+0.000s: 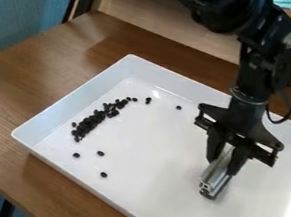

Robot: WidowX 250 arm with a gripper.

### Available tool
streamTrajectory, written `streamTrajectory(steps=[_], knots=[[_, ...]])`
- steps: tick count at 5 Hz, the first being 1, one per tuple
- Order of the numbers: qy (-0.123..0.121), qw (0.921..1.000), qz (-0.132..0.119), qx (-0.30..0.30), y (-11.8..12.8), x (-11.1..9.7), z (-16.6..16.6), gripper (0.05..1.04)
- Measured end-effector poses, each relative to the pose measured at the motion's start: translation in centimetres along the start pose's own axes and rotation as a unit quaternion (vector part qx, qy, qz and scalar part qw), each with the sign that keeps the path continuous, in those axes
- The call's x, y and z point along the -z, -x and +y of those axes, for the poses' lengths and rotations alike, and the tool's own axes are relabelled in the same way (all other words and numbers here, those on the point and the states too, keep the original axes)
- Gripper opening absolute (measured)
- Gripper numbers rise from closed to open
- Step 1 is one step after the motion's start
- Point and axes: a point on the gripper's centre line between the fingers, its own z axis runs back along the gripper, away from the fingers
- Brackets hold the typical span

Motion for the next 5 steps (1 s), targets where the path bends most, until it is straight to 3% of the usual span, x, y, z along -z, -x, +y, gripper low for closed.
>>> streamTrajectory(steps=[2, 5], knots=[[-0.001, 0.9998, -0.001, -0.018, -0.9, 0.8, 3.0, 0.366], [-0.005, 0.9993, -0.008, -0.035, -2.5, 1.1, 3.4, 0.366]])
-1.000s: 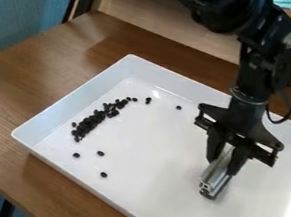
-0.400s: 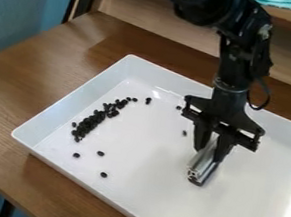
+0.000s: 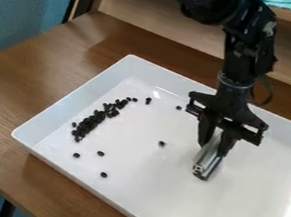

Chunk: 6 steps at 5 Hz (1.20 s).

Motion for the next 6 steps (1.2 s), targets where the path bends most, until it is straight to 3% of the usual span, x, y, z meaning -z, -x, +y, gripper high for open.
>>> streamTrajectory(steps=[3, 6], knots=[[-0.008, 0.9991, 0.002, -0.042, 0.8, 0.0, 5.4, 0.366], [-0.013, 0.9981, -0.005, -0.06, 0.6, 0.3, 8.0, 0.366]])
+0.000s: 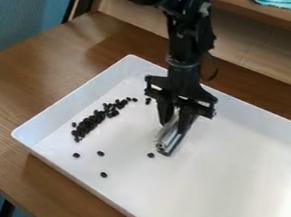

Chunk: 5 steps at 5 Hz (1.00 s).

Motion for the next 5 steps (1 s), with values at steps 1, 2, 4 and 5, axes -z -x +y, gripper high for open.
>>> streamTrajectory(steps=[1, 2, 4, 5], knots=[[-0.003, 1.0, -0.002, 0.0, 0.0, 0.1, 0.2, 0.366], [-0.006, 0.9998, -0.008, -0.015, 0.3, 0.0, 1.6, 0.366], [-0.019, 0.999, -0.01, -0.039, 2.2, -0.1, 6.2, 0.366], [-0.027, 0.9988, -0.01, -0.04, 3.3, -0.3, 7.7, 0.366]])
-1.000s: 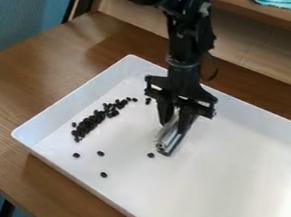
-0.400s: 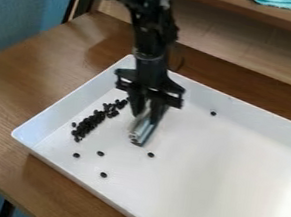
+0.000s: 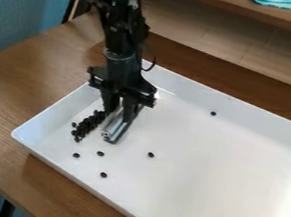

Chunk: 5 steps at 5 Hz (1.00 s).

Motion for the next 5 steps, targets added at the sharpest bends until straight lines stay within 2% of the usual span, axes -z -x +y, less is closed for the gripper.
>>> streamTrajectory(steps=[2, 3, 4, 5], knots=[[-0.013, 0.9999, -0.002, 0.006, 0.8, -0.2, 1.5, 0.366], [-0.008, 0.9998, 0.018, 0.01, 2.2, -0.5, 1.7, 0.366], [0.012, 0.9998, 0.015, 0.009, 2.6, -2.3, 1.1, 0.366], [0.03, 0.9991, -0.008, 0.028, 2.6, -4.6, -1.4, 0.366]])
